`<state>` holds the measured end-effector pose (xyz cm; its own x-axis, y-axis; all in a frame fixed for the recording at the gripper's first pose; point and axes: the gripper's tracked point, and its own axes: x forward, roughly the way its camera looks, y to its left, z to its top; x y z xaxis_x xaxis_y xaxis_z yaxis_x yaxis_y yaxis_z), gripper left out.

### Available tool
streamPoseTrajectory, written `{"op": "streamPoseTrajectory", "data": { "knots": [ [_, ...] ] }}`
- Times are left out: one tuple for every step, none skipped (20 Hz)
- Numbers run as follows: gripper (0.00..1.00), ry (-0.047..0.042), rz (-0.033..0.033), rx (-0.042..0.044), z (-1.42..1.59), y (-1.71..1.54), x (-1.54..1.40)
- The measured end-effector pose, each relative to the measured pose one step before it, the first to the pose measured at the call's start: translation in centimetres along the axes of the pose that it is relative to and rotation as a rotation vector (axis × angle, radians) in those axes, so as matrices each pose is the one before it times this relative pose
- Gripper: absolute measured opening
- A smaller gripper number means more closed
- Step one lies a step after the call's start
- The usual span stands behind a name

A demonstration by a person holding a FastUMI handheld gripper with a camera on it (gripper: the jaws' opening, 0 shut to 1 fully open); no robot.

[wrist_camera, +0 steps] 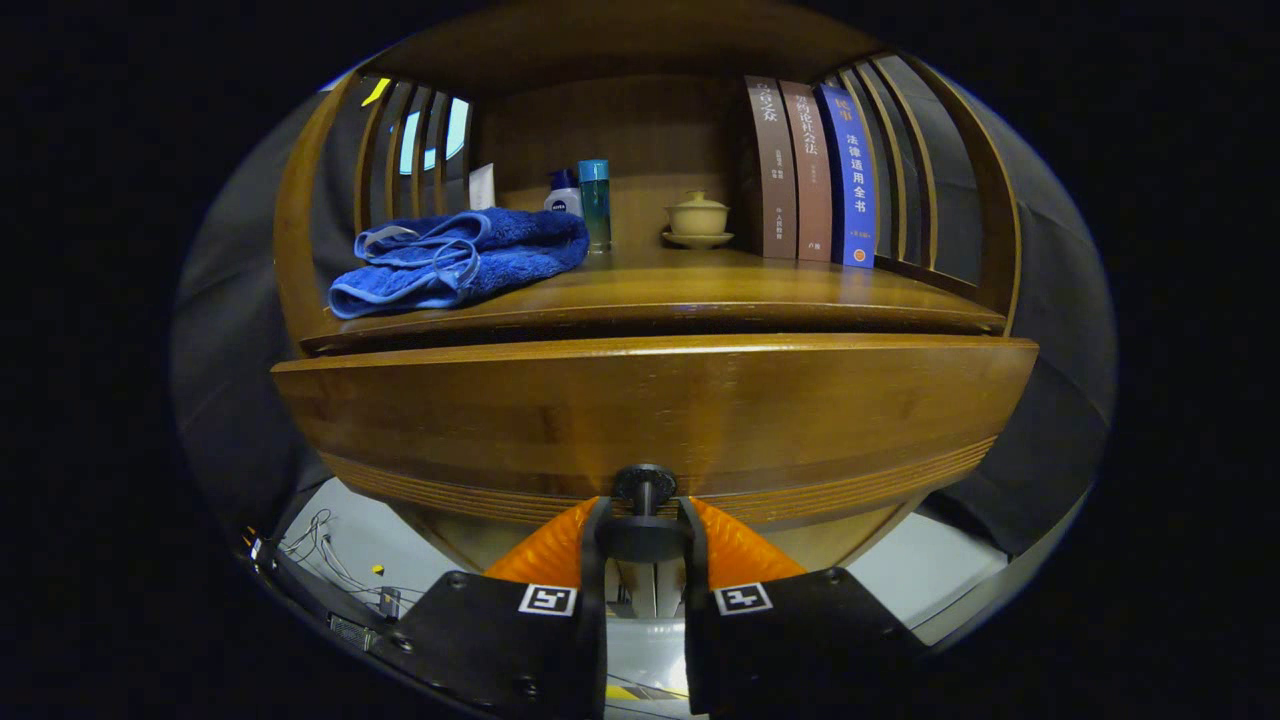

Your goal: Pull open the drawer, take out the items inside it, and place them on the countertop above the cabinet.

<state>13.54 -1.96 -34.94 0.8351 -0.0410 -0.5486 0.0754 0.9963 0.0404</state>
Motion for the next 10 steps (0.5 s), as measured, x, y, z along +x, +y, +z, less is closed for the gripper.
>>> {"op": "streamPoseTrajectory", "data": {
  "knots": [
    [0.35, 0.00529, 0.00026, 0.00204, -0.309, -0.013, -0.721],
    [0.35, 0.00347, 0.00033, 0.00049, -0.347, 0.025, -0.712],
    [0.35, 0.0028, 0.00073, -0.00024, -0.325, -0.029, -0.663],
    [0.35, 0.00384, -0.00175, 0.00053, -0.331, -0.005, -0.689],
    [0.35, 0.00383, -0.00124, 0.00073, -0.357, -0.008, -0.625],
    [0.35, 0.00411, 0.00153, 0.00202, -0.355, 0.014, -0.734],
    [0.35, 0.00409, 0.00034, 0.00108, -0.233, 0.025, -0.415],
    [0.35, 0.00528, -0.00002, 0.00246, -0.298, 0.008, -0.598],
    [0.35, 0.00537, -0.00004, 0.00274, -0.281, -0.067, -0.577],
    [0.35, 0.00344, -0.00072, 0.00215, -0.29, -0.029, -0.532]
  ]
}}
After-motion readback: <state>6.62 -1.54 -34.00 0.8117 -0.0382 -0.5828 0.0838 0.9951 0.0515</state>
